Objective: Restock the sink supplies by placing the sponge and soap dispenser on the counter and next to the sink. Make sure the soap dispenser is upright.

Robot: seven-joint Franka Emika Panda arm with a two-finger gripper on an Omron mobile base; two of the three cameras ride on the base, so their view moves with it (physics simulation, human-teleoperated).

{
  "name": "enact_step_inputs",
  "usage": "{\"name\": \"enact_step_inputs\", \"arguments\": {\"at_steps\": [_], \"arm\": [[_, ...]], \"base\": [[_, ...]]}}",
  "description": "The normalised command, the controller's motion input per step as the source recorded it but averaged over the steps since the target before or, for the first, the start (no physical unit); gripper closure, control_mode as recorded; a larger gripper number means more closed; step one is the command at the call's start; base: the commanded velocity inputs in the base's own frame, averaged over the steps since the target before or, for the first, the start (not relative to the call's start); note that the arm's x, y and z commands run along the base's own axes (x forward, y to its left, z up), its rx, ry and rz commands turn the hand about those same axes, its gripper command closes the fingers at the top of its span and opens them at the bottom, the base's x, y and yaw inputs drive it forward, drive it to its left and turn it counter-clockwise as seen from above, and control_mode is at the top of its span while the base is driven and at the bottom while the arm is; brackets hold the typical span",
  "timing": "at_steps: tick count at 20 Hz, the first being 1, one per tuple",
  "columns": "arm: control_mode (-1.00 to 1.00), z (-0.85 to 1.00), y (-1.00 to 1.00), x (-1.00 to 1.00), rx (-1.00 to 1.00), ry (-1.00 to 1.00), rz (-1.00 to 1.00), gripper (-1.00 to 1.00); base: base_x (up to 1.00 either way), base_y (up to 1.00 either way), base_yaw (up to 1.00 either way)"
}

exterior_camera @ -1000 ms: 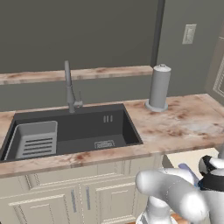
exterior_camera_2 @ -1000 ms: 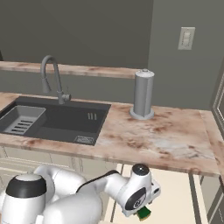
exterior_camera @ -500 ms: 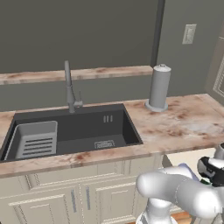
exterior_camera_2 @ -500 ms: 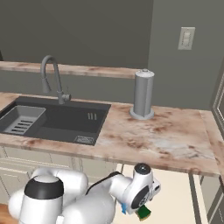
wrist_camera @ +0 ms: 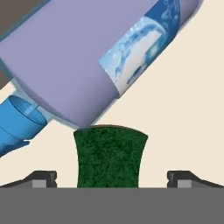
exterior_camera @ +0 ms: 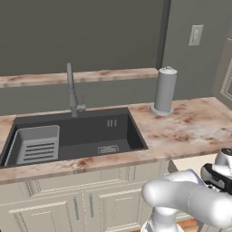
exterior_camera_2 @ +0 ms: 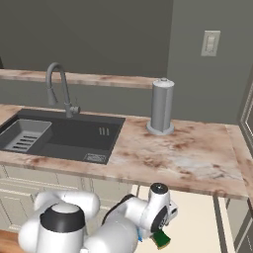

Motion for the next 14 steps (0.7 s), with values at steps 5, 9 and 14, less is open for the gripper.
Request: {"name": "enact_step_inputs", "arguments": {"at_steps": [5, 9, 14], "arm": [[-1.0, -0.26, 0.19, 0.0, 0.0, 0.0, 0.0, -1.0], [-1.0, -0.23, -0.04, -0.07, 0.0, 0.0, 0.0, -1.0], [-1.0, -0.28, -0.05, -0.18, 0.0, -0.03, 0.0, -1.0]], "base": [[0.0, 0.0, 0.0], [0.0, 0.0, 0.0], [0.0, 0.0, 0.0]]}}
